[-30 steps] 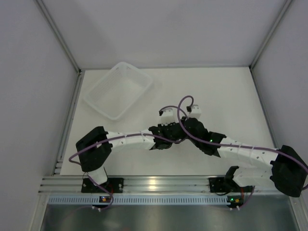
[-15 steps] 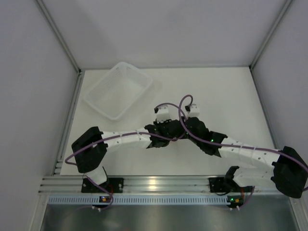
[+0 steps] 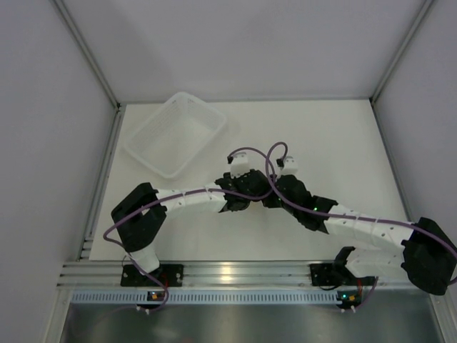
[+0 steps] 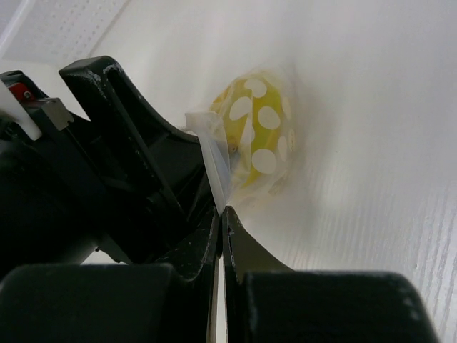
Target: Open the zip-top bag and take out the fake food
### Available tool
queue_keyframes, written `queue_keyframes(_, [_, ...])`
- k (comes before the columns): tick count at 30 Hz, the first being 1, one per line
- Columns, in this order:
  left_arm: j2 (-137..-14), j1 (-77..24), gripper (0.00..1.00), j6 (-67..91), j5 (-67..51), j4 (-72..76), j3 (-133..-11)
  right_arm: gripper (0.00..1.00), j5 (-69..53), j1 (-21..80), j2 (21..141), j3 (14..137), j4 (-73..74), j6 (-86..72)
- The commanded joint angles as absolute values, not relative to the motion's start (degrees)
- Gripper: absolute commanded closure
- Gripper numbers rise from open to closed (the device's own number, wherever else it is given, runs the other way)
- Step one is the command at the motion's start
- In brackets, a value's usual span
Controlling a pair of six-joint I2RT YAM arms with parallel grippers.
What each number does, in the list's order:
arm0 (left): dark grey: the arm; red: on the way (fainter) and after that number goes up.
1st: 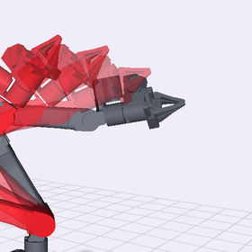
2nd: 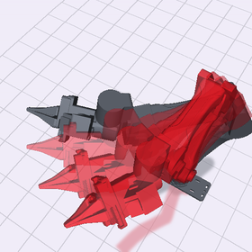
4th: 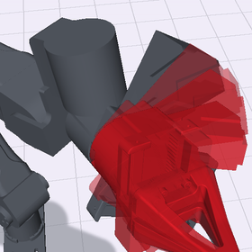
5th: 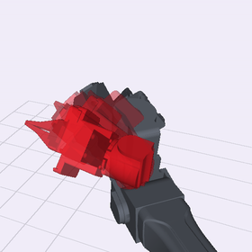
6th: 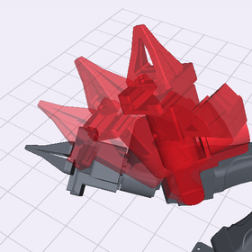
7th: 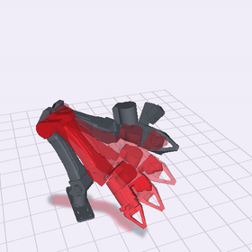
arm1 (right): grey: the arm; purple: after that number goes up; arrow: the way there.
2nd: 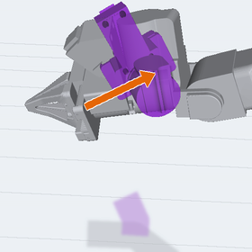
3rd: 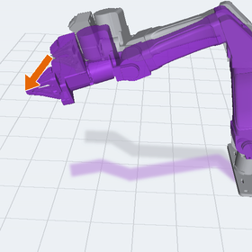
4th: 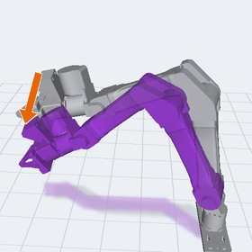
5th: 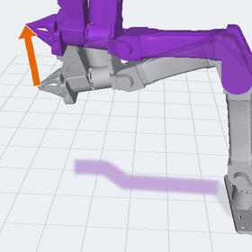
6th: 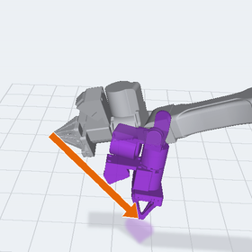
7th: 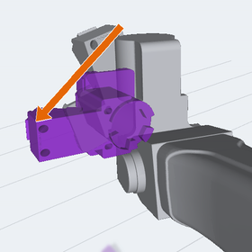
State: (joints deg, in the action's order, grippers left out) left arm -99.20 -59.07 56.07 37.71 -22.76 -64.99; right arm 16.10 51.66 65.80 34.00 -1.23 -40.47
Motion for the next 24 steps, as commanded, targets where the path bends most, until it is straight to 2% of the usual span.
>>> queue_keyframes(1, [-100.10,-58.10,0.39,55.90,38.67,-19.25,-67.85,1.00,11.08,50.80,65.57,33.58,-3.43,-40.43])
queue_keyframes(9, [-103.09,-57.57,0.37,53.00,35.95,-19.25,-69.17,1.00,9.07,48.87,65.48,33.84,-3.42,-38.50])
queue_keyframes(16, [-106.52,-57.57,0.34,52.38,38.05,-18.81,-70.93,1.00,6.69,48.69,66.80,34.28,-4.83,-37.88])
queue_keyframes(18, [-107.40,-57.66,0.30,51.86,38.76,-17.85,-71.19,1.00,4.85,48.26,67.50,34.63,-5.27,-37.71])
queue_keyframes(24, [-107.67,-57.92,0.29,48.35,40.60,-9.86,-68.21,1.00,0.36,47.29,69.08,34.45,-6.68,-37.00])
